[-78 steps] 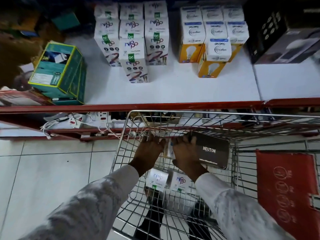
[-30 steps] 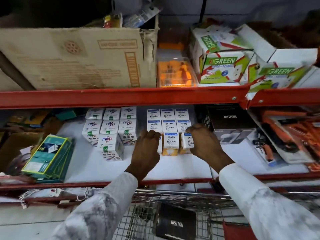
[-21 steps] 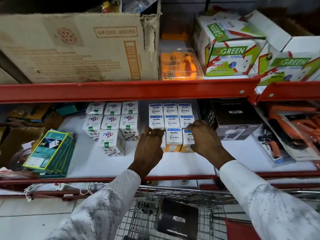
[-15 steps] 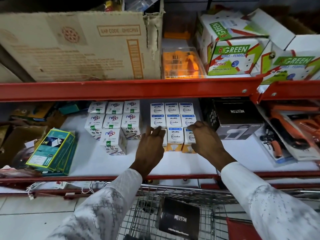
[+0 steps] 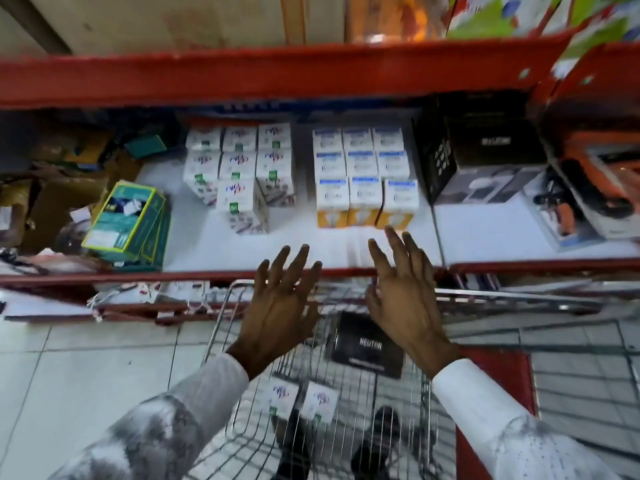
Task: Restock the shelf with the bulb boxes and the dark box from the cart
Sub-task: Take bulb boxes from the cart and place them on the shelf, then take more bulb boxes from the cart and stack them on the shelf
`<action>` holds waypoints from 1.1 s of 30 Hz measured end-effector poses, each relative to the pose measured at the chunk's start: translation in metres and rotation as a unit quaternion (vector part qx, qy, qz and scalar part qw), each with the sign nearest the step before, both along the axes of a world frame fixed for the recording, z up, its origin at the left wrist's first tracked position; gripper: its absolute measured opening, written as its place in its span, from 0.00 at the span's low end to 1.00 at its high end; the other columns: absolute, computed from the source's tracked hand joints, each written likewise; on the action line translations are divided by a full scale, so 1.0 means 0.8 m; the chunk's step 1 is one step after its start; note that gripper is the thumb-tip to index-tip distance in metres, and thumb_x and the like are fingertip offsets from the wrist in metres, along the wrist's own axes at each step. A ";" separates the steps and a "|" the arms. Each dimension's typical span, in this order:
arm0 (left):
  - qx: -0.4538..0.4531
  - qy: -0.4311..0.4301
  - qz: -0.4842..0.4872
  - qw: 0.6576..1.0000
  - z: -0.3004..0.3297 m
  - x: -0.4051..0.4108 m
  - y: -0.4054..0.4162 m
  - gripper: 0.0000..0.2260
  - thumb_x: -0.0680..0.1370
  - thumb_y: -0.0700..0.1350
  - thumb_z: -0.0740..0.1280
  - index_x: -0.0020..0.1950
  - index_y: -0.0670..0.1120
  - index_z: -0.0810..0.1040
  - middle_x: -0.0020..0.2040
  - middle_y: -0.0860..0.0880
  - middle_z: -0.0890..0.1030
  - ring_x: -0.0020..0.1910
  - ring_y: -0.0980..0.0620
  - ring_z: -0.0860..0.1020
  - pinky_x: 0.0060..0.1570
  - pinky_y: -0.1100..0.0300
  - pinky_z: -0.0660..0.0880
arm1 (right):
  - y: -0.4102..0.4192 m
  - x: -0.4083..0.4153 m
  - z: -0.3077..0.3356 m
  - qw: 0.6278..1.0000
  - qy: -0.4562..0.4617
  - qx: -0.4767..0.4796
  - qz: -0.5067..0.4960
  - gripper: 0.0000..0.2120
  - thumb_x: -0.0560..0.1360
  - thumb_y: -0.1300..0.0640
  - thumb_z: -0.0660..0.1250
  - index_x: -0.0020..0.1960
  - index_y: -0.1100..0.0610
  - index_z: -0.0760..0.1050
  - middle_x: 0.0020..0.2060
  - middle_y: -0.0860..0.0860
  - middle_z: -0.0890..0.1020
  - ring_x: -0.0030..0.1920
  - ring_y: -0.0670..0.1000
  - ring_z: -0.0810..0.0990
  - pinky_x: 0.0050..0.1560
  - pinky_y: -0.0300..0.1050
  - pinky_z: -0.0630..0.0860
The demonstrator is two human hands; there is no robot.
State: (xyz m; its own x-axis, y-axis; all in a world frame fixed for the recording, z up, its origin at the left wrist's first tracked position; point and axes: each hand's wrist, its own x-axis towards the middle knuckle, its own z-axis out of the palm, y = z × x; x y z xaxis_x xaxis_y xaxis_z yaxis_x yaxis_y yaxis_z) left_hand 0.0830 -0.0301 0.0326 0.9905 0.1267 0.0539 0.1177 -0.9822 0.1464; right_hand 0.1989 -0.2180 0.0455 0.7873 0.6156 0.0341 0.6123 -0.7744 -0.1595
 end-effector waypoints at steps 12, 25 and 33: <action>-0.043 0.433 -0.110 0.894 -0.130 -0.151 -0.009 0.42 0.76 0.52 0.69 0.81 0.49 0.45 0.82 0.43 0.45 0.80 0.38 0.47 0.76 0.38 0.51 | -0.005 -0.204 -0.161 0.941 0.283 -0.154 0.105 0.41 0.73 0.43 0.65 0.78 0.57 0.53 0.75 0.56 0.63 0.75 0.59 0.61 0.72 0.55 0.65; -0.017 0.354 -0.105 0.929 -0.131 -0.147 -0.012 0.33 0.71 0.40 0.74 0.72 0.41 0.62 0.68 0.41 0.71 0.68 0.40 0.69 0.64 0.47 0.71 | 0.007 -0.224 -0.186 0.939 0.306 -0.149 0.046 0.28 0.70 0.51 0.69 0.68 0.56 0.67 0.61 0.54 0.75 0.63 0.58 0.72 0.58 0.51 0.75; -0.020 0.321 -0.090 0.942 -0.111 -0.146 -0.004 0.32 0.72 0.41 0.72 0.73 0.42 0.62 0.69 0.42 0.70 0.68 0.40 0.68 0.65 0.47 0.70 | 0.011 -0.239 -0.190 0.931 0.326 -0.160 0.030 0.36 0.72 0.56 0.70 0.75 0.56 0.58 0.69 0.55 0.69 0.70 0.59 0.66 0.65 0.53 0.73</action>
State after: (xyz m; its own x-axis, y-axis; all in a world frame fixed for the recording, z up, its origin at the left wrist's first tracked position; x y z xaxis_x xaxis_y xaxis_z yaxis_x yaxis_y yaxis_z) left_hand -0.0337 -0.0329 -0.0561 0.8224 -0.0582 -0.5659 0.0260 -0.9899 0.1395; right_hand 0.0074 -0.2092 -0.1062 0.5410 0.5551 -0.6319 0.5093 -0.8141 -0.2791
